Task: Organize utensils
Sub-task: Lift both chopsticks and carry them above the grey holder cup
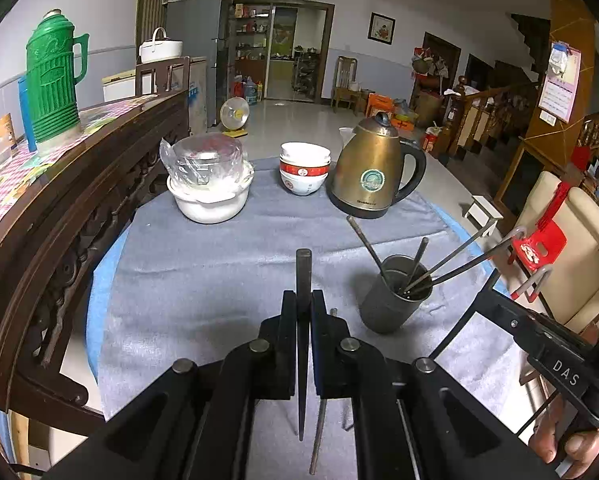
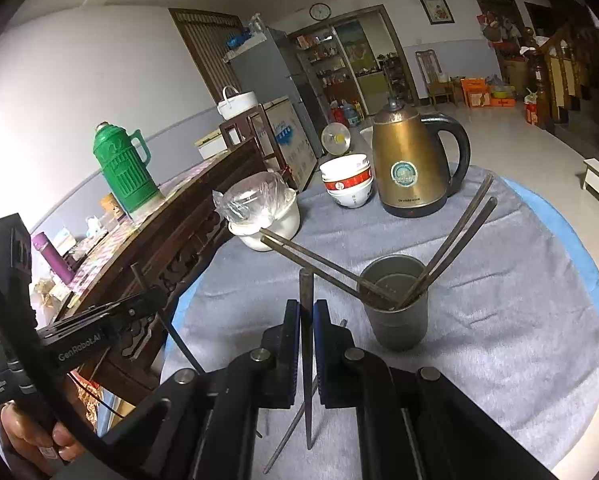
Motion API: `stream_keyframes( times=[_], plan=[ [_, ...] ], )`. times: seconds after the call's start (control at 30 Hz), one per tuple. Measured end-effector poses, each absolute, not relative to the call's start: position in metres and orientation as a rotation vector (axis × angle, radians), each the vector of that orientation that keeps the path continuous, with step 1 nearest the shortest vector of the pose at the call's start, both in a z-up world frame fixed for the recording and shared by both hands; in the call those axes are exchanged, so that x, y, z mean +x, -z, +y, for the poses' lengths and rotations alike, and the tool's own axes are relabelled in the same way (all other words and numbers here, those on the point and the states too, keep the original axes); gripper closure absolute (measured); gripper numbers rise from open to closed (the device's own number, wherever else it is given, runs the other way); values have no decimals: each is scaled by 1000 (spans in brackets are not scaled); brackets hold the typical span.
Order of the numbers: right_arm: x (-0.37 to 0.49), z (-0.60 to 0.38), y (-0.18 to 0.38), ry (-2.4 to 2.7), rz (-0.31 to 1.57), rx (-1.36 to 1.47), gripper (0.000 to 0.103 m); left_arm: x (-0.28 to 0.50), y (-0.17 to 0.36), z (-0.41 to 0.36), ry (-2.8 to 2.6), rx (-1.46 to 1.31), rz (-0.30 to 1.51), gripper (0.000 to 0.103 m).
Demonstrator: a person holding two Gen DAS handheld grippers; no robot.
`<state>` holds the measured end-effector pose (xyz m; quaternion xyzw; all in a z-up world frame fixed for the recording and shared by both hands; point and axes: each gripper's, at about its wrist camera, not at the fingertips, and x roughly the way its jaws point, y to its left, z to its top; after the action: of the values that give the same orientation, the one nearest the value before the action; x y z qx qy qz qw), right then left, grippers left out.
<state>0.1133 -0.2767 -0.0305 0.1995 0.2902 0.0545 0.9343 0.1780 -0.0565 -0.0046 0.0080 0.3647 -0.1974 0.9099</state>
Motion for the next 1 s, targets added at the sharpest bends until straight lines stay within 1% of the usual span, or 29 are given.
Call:
stream_keyframes(
  times=[0.43,1.0],
  plan=[
    [106,-280,19,-104,554,403,96,172,-16,-55,427,-2,715,97],
    [88,-292,-17,-77,460,395,96,160,-59,-57,504,-52,631,97]
  ],
)
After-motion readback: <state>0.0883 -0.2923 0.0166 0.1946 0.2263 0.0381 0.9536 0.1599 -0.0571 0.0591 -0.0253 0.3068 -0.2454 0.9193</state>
